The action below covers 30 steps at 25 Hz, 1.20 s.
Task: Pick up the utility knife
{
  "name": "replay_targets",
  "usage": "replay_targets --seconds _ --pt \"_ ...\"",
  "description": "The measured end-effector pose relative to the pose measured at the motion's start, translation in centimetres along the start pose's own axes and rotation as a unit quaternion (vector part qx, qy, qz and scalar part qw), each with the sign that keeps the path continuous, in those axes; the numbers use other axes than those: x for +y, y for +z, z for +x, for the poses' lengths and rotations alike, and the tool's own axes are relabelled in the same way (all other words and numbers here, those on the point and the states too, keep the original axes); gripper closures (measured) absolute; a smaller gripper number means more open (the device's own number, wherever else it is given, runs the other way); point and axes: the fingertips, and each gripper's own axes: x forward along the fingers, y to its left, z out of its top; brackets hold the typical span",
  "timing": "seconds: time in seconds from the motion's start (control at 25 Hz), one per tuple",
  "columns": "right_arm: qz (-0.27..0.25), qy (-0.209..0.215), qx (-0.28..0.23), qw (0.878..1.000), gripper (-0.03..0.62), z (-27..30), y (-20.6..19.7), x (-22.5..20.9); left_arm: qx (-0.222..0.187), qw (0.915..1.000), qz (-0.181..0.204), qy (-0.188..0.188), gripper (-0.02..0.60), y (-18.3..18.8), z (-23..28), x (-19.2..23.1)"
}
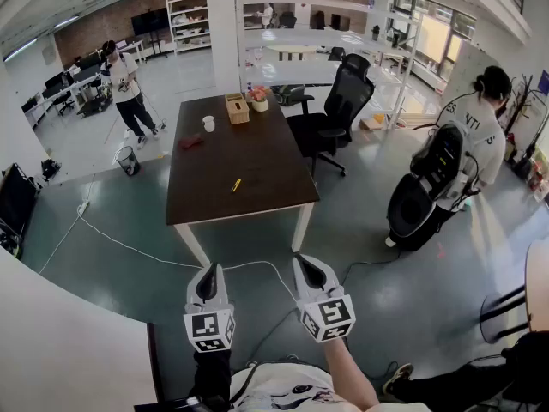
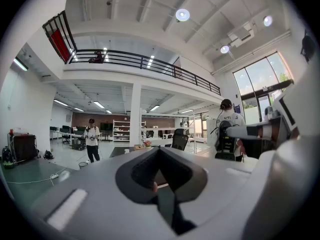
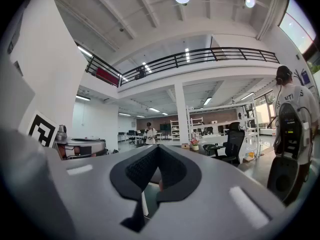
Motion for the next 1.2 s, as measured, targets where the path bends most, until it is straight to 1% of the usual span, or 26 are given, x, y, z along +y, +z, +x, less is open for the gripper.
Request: replay_targets --seconds 0.52,0.72,0.92,1.08,1.2 --pt "0.003 0.005 -0.010 1.000 0.595 0.1 0.4 0.7 -0.004 1.0000 0.004 -0.005 0.583 0.3 -0.3 0.0" --pt "0.006 -0.007 -0.018 1.000 0.594 0.0 0.6 0.6 -0.002 1.0000 0.000 -0.002 0.583 0.0 -0.7 0.4" --pt "0.007 -0.009 -0.008 1.000 0.593 0.3 0.2 1.3 0.004 1.0000 -0.007 -0.003 0.583 -0.6 -1.1 1.1" --pt "0.008 -0.012 0.005 1.000 0.593 -1.3 0.5 2.2 0.015 0.9997 -0.018 -0.006 0.583 -0.4 -3.1 0.7" --pt "0.010 -0.014 0.011 1.000 0.593 -1.0 0.0 2.9 0.025 0.9993 -0.026 -0.006 0.583 -1.4 -3.5 1.7"
